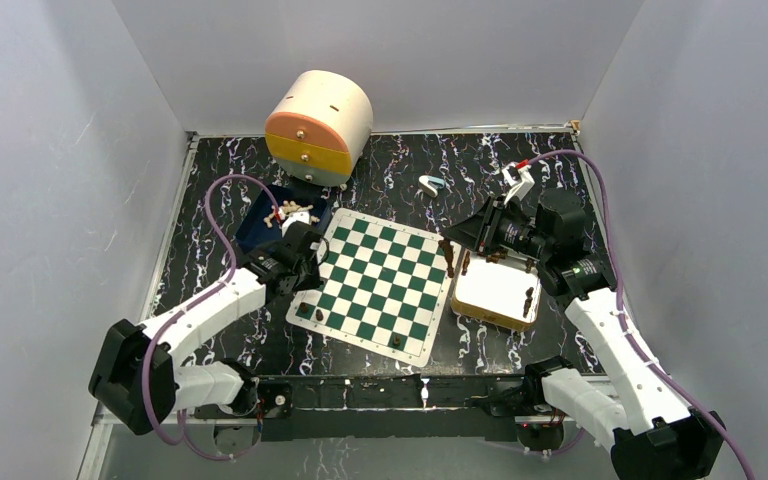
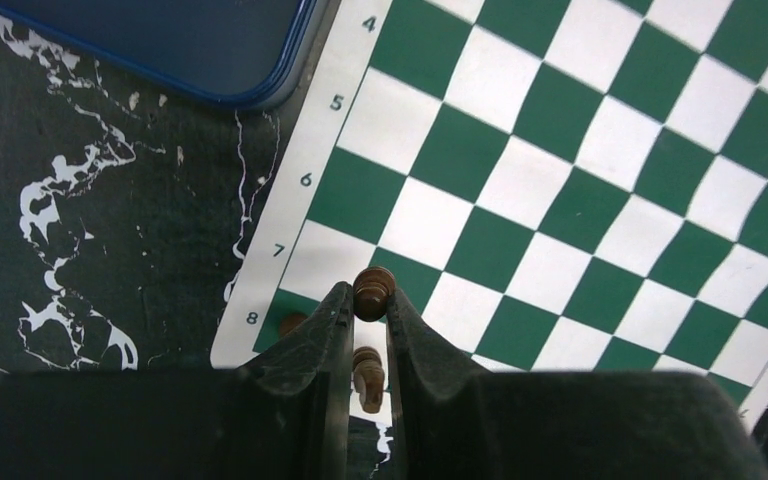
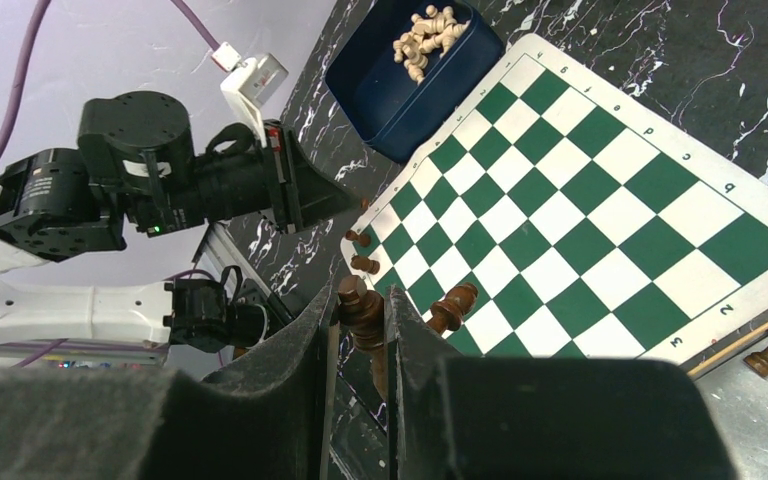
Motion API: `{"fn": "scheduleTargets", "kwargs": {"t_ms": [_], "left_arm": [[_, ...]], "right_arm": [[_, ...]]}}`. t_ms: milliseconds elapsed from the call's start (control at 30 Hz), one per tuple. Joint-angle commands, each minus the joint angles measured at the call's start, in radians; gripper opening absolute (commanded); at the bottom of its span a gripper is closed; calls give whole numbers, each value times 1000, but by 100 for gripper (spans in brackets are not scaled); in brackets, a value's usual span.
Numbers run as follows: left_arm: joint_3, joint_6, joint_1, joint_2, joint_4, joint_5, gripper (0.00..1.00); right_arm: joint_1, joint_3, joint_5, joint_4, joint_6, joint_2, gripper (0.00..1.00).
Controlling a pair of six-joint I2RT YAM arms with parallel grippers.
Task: Set up the chess pieces on the board
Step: Place the chess piece on the chessboard.
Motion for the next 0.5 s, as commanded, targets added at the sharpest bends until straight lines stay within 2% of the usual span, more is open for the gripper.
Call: {"fn": "scheduleTargets", "kwargs": {"t_ms": [0,467], "left_arm": [[-28,-3,11,21,-23,0,3],[-74,8,32,81,11,25,3]], "right_arm": [[3,21,-18,44,-16,-4,9],[2,23,-18,46,-11,2,9]]}}
